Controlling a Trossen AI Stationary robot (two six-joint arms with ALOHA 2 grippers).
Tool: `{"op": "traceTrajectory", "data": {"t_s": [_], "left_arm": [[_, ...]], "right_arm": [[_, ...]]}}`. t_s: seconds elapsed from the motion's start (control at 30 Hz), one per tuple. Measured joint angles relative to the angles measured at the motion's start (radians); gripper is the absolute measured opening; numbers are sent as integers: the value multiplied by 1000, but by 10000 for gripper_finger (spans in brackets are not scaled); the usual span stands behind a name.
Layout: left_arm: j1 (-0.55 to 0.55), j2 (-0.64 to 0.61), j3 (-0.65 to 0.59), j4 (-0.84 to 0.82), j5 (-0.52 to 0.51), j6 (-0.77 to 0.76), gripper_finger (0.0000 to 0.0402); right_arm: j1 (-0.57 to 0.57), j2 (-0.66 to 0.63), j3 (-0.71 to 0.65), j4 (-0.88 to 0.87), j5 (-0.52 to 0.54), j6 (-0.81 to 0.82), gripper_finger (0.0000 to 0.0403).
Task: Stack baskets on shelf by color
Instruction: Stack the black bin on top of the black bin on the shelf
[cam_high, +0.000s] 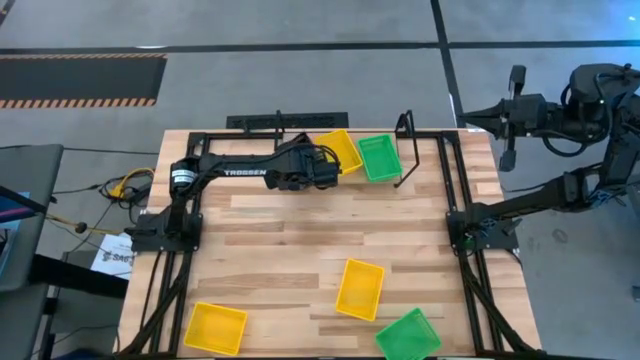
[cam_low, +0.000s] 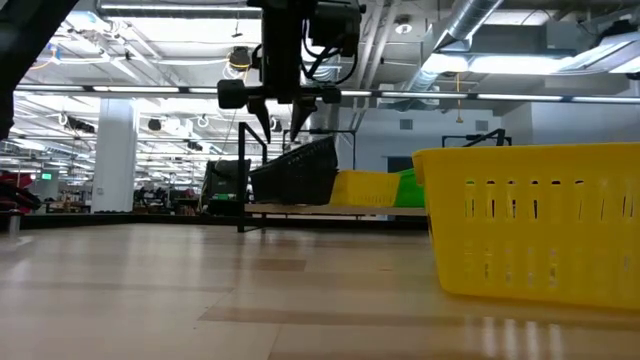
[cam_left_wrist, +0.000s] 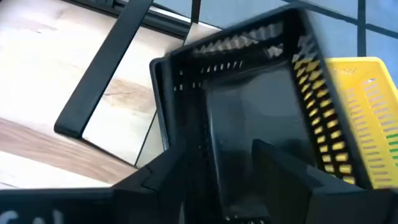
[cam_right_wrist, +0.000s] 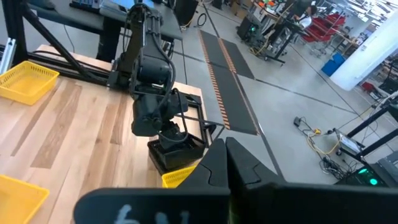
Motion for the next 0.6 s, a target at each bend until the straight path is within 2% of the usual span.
{"op": "traceTrajectory", "data": {"t_s": [0.13, 0.23, 0.33, 0.4, 0.6], "left_arm": [[2, -5, 0, 7, 47, 4, 189], [0, -13, 20, -8, 138, 75, 194], [-14, -13, 85, -3, 166, 159, 194], [-33, -13, 155, 1, 120, 219, 194], [-151, -14, 435, -10, -176, 450, 194]], "right_arm": [[0, 0, 0, 0, 2, 0, 1], [0, 0, 0, 0, 2, 0, 1], [0, 1, 0, 0, 2, 0, 1], [0, 2, 0, -1, 4, 0, 1], [-19, 1, -29, -68, 7, 34, 1]]}}
